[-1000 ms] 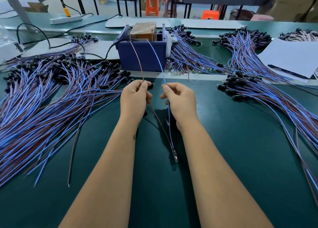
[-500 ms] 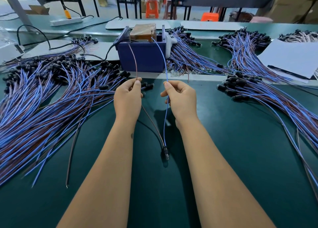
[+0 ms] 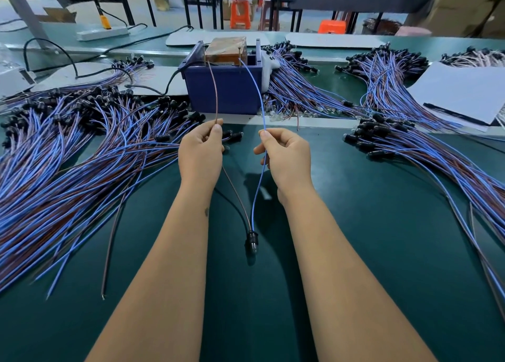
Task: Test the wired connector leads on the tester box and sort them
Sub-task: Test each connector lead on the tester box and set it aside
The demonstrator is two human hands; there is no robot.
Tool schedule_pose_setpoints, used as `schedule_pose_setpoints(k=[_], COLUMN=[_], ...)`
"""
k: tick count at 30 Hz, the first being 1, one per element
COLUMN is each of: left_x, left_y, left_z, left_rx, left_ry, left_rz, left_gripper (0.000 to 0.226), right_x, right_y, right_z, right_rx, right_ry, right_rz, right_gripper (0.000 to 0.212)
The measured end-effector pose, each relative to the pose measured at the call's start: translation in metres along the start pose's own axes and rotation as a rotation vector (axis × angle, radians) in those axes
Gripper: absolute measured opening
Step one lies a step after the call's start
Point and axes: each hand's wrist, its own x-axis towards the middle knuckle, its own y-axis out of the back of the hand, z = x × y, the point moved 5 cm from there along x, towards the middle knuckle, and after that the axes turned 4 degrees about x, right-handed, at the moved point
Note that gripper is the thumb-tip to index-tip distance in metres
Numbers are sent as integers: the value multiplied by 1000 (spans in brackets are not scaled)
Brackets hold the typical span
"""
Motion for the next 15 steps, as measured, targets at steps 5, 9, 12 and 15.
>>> schedule_pose_setpoints(k=[5,9,12,15], left_x=[3,3,3,4], left_y=[2,1,2,2], left_z=[-2,-2,-2,-2], left_rx=[-18,-24,-22,-21], left_ry=[15,23,27,36], left_rz=[5,2,2,7], left_gripper=[23,22,22,22], right_x=[0,1,1,2], right_y=[1,3,4,7], right_z=[2,3,3,2], right_rx=[-12,-16,1,32], right_ry=[-5,-23,-31,-22], right_rz=[27,53,80,140], right_gripper=[12,11,13,16])
